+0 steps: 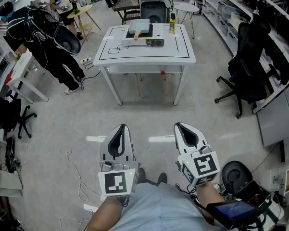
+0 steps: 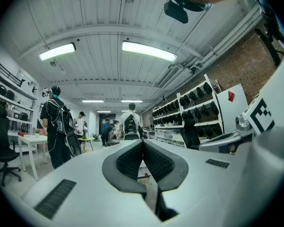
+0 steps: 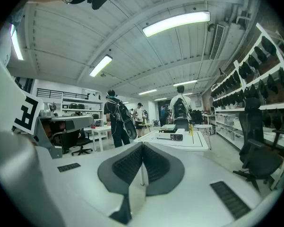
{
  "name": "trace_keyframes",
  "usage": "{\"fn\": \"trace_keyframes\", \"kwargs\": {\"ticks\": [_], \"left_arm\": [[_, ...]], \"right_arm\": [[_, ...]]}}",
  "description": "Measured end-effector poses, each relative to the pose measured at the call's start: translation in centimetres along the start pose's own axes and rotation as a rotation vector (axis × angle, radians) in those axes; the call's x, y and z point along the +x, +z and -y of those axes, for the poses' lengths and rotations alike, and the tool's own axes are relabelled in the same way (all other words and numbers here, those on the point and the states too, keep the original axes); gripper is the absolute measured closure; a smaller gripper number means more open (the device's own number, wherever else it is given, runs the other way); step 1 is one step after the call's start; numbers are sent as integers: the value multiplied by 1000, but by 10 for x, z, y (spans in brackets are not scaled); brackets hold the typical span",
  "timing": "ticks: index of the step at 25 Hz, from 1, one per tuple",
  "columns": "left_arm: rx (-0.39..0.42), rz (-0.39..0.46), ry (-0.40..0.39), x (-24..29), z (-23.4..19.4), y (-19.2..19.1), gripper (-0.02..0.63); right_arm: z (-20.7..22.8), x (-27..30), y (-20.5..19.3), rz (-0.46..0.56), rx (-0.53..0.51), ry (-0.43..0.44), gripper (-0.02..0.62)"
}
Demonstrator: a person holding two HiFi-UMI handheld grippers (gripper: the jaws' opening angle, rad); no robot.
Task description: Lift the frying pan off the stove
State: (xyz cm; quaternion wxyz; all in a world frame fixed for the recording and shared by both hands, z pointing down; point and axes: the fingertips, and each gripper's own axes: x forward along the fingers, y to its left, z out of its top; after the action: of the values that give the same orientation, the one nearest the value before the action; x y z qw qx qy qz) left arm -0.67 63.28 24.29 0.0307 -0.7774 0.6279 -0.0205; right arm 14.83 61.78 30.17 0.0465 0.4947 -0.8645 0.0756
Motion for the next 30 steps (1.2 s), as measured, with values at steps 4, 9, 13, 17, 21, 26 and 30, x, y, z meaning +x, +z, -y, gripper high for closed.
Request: {"fn": "trace_keyframes", "kwargs": {"ticks": [4, 9, 13, 17, 21, 26, 30], "left_arm": [[0, 0, 2, 0, 7, -1, 588], [-10, 17, -1, -3, 20, -1, 588], [-22, -2, 6, -4, 26, -10, 588], [-23, -67, 22, 3, 21, -28, 588], [-32, -34, 31, 27, 10, -25, 588], [-42, -61, 43, 70, -13, -40, 588], [-47, -98, 55, 117, -42, -51, 588]], "right_arm": [[5, -4, -2, -4, -1, 7, 548], [12, -12, -5, -3, 14, 19, 548], [17, -11, -13, -13, 60, 56, 546], [23, 2, -18, -27, 44, 50, 546], [32, 24, -23, -43, 58, 51, 545], [51, 66, -32, -79, 84, 46, 546], [61, 116, -36, -111, 104, 50, 545]]}}
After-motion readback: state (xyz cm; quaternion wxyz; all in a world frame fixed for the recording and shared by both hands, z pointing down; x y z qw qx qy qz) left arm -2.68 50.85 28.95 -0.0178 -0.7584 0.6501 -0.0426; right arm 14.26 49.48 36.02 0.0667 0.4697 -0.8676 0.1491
